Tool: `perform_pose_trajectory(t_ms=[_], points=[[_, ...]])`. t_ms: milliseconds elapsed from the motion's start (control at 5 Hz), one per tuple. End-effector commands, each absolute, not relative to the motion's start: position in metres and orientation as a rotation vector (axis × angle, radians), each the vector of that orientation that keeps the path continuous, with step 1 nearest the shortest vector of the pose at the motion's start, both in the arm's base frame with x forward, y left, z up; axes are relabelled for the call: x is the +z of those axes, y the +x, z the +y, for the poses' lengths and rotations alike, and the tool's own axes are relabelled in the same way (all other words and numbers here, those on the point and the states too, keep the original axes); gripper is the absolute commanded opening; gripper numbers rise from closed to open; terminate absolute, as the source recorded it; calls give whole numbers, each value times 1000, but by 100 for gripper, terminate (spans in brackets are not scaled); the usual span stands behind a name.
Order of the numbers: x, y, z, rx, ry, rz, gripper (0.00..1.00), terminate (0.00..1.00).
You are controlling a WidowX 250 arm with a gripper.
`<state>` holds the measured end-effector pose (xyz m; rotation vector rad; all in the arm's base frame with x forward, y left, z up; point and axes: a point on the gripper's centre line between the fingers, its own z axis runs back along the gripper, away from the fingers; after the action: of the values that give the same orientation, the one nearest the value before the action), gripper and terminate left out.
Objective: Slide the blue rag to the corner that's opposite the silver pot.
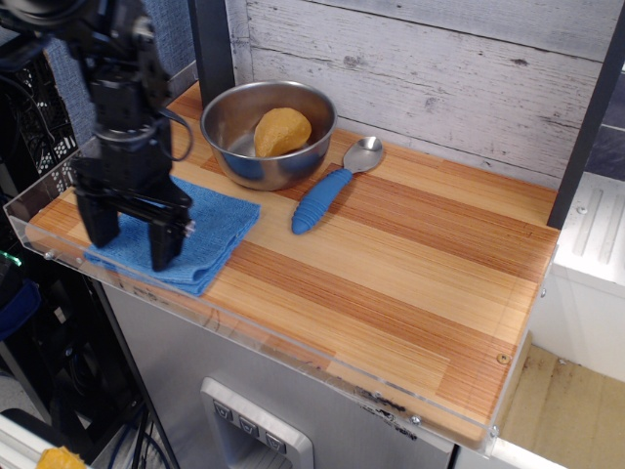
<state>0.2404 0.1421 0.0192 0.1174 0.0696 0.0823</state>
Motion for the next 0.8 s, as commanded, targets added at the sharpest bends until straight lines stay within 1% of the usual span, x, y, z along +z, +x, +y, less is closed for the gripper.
perform_pose_trajectory(t_ms=[0, 200, 400, 600], points=[[14, 223, 156, 78, 127, 16, 100, 0], [-3, 213, 152, 49, 128, 50, 100, 0], [-11, 215, 143, 8, 112, 82, 100, 0], [-2, 223, 119, -38, 45, 90, 100, 0]])
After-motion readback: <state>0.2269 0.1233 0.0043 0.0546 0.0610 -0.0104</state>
